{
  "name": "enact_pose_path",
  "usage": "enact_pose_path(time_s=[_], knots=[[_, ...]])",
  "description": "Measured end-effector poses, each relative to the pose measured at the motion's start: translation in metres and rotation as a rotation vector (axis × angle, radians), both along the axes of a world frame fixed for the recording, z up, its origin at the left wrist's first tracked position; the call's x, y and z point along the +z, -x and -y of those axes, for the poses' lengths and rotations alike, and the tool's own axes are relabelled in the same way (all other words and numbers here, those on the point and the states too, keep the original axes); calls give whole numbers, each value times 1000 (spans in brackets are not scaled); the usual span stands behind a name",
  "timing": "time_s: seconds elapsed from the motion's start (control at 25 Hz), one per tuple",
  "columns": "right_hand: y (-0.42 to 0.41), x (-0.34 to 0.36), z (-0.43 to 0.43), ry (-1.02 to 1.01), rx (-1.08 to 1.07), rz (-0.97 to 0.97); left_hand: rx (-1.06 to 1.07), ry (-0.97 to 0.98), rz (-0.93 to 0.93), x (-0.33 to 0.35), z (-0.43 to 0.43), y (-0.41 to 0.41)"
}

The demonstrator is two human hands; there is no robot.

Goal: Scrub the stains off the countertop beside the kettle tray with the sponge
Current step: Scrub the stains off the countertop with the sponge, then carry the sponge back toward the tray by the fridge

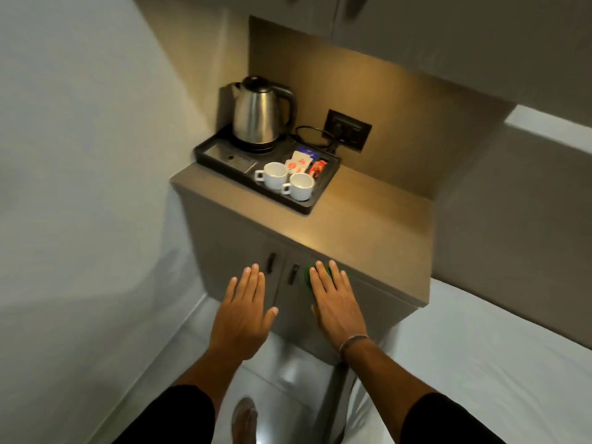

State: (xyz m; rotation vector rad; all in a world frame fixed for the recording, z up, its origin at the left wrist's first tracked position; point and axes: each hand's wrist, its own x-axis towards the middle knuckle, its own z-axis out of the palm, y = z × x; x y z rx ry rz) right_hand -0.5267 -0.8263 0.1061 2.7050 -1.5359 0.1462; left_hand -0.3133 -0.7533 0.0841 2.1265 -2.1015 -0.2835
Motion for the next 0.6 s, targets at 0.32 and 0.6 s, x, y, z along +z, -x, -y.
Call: enact_pose_path(time_s=[0.32,0.6], knots=[[-108,-39,-179,-142,289,-15,390,-83,31,-27,-249,-84],[-251,-52,-391,-237,675,27,810,-179,11,-33,-500,-173]])
